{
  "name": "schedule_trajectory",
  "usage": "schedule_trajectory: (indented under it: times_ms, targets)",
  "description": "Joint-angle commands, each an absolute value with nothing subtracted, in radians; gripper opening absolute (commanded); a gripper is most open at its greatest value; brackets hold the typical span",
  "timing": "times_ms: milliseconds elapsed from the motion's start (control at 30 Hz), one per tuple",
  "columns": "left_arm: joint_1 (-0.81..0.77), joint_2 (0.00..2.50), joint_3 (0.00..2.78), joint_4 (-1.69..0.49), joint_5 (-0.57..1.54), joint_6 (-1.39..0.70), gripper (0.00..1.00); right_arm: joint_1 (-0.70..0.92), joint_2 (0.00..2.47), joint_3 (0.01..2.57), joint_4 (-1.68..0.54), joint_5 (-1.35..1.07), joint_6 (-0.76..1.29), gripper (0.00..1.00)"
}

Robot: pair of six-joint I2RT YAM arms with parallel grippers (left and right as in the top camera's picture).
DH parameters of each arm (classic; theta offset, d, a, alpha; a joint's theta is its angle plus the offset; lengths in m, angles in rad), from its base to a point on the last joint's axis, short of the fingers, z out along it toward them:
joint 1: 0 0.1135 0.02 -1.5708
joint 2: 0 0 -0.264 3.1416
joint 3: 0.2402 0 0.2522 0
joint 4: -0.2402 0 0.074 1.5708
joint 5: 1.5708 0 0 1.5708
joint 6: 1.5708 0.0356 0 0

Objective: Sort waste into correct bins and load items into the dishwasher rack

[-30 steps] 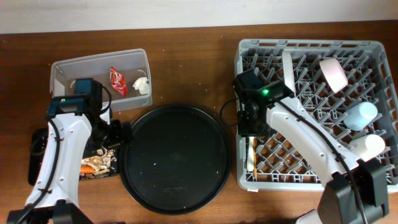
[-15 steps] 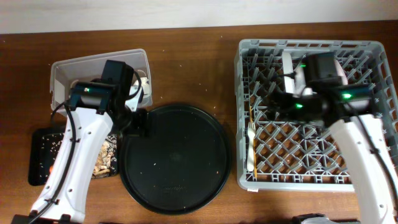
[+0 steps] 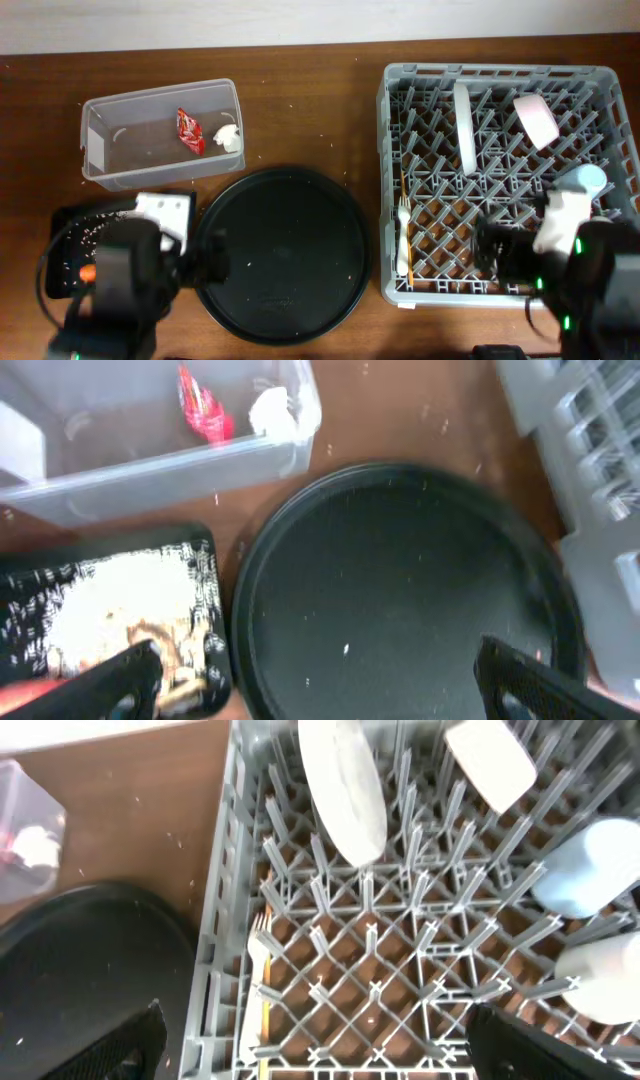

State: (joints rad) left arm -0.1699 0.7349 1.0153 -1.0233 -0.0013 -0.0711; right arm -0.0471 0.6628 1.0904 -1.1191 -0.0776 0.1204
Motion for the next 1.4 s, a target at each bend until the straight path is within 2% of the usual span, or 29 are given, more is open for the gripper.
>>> schedule_trajectory:
  times_ms: [0,167,567,800,1067,1367]
  targets:
    - [-0.165,0.590,0.965,-1.013,-0.015,-0.059,0.99,-0.053,0.539,1.026,-1.114,-0.067,0.109,0.98]
    - [-0.165,0.493,0.965,-1.034,-0.015,-0.059,0.99,-0.053,0.492,1.026,-1.122,-0.067,0.109,0.98]
    - [-0.165,0.490,0.965,-1.035,-0.015,-0.059,0.99,-0.053,0.492,1.026,-1.121,-0.067,0.109,0.98]
    - [-0.165,0.490,0.965,-1.035,-0.015,-0.059,0.99,-0.019,0.377,0.987,-1.100,-0.039,0.108,0.98]
    - [-0.165,0.490,0.965,-1.035,-0.015,-0.059,0.99,0.034,0.010,0.523,-0.693,-0.044,0.109,0.98]
    - [-0.165,0.490,0.965,-1.035,-0.015,-0.059,0.99,0.039,0.004,0.131,-0.028,-0.033,0.112,0.98]
